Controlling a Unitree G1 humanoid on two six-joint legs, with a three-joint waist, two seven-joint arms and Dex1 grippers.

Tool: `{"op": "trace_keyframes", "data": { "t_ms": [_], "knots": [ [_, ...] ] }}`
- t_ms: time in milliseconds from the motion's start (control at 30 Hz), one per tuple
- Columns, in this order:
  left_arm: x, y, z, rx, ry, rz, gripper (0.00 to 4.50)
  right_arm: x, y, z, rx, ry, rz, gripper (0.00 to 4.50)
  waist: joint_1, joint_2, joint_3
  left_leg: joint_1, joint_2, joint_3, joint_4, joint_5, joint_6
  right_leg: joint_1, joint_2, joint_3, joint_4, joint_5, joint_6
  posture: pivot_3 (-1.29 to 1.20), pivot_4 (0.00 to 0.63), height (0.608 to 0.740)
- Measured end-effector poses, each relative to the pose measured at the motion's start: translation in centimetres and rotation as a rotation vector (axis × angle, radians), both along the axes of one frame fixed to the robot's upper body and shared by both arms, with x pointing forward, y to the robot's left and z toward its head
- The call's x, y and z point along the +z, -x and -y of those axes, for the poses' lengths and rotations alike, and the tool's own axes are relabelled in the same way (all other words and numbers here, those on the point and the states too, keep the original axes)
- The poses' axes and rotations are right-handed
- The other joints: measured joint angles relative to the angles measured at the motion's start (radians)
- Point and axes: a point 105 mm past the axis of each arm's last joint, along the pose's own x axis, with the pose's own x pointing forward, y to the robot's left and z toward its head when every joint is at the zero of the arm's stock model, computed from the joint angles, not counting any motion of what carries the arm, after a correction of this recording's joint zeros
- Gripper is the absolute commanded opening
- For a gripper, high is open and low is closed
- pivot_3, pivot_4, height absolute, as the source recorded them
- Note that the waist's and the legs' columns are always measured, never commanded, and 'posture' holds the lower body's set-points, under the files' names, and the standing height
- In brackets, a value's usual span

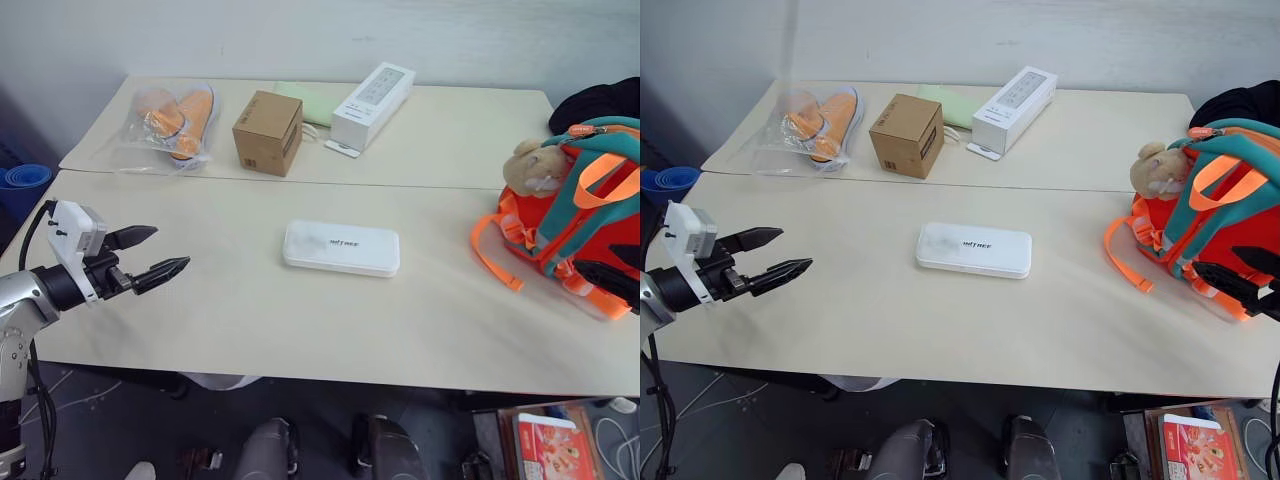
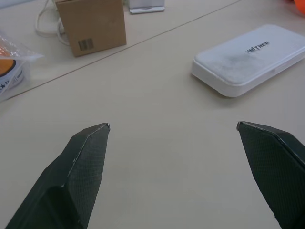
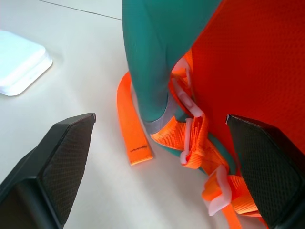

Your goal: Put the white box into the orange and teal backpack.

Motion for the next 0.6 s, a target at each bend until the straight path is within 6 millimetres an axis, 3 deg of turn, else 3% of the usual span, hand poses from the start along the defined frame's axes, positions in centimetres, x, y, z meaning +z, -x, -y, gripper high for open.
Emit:
{"op": "trace_keyframes", "data": {
  "t_ms": [167,267,300,400,600],
  "knots": [
    [0.0,-0.2,0.1,0.008,-0.004,0.004,4.5,-0.2,0.6,-0.6,0.008,-0.006,-0.01,4.48,0.001,0.0,0.0,-0.001,0.0,0.0,0.0,0.0,0.0,-0.002,0.0,0.001,0.001,0.0,0.0,0.0,0.15,0.74],
    [0.1,-0.4,0.3,0.006,-0.008,0.005,4.5,-0.4,1.0,-1.9,0.053,-0.002,-0.025,4.48,0.004,0.0,0.0,-0.002,0.0,0.001,0.0,0.0,0.0,-0.002,0.0,0.001,0.001,0.0,0.0,0.0,0.15,0.74],
    [0.3,-0.7,0.6,-0.003,-0.015,0.011,4.31,-0.5,1.3,-3.0,0.097,-0.005,-0.039,4.5,0.005,0.0,0.0,-0.002,0.0,0.001,0.0,0.0,0.0,-0.002,0.0,0.001,0.001,0.0,0.0,0.0,0.15,0.74],
    [0.2,-1.5,1.9,-0.053,-0.052,0.011,3.63,-0.2,1.6,-6.0,0.209,-0.029,-0.04,3.88,0.008,0.0,0.0,-0.001,0.0,0.001,0.001,0.0,0.001,-0.002,0.0,0.001,0.002,0.0,0.0,0.0,0.15,0.74],
    [-1.6,-4.7,4.6,-0.14,-0.156,-0.012,1.69,-1.7,0.5,-11.5,0.399,-0.012,-0.077,1.81,0.01,0.0,0.0,-0.002,0.0,0.001,0.001,0.0,0.001,-0.003,0.001,0.001,0.002,0.0,0.0,0.0,0.15,0.74]
  ]
}}
